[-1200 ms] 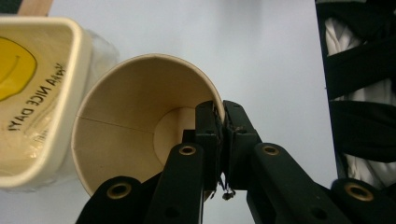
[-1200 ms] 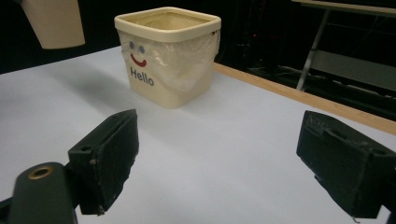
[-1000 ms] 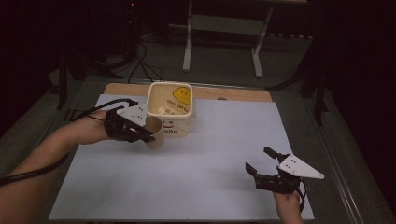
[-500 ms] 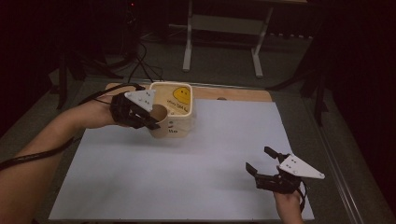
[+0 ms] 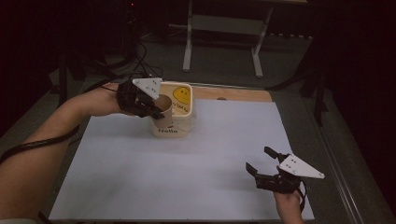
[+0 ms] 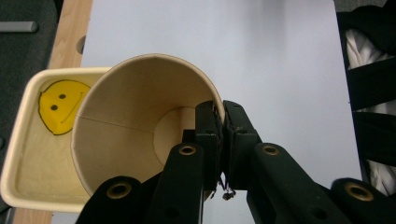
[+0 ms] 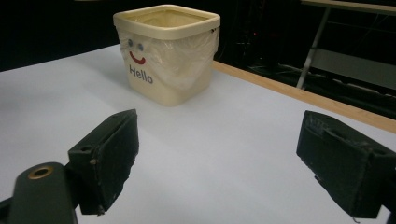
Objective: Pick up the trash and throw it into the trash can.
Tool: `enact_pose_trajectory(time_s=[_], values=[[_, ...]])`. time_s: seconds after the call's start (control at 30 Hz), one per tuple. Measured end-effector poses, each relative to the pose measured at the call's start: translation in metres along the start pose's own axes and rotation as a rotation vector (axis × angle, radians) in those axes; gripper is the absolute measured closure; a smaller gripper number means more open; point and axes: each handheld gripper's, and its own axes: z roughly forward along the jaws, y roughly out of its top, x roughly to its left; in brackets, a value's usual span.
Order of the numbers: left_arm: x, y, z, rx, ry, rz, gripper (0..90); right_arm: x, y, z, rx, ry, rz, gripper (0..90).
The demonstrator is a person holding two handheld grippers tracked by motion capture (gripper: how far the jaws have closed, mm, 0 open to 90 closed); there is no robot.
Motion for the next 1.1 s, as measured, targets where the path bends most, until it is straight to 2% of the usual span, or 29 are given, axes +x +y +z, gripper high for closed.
enact_pose_trajectory(time_s=[0.33, 0.7, 1.1], values=[[0.009, 0.013, -0.004, 0.008, 0.012, 0.005, 87.2, 0.0, 0.0, 0.0, -0.003, 0.001, 0.003, 12.8], [0.032, 0.016, -0.003, 0.025, 0.021, -0.028, 87.2, 0.001, 0.0, 0.0, -0.003, 0.002, -0.003, 12.8], [0.049, 0.022, 0.002, 0.041, 0.024, -0.024, 87.1, 0.001, 0.0, 0.001, 0.002, 0.003, -0.003, 12.8]])
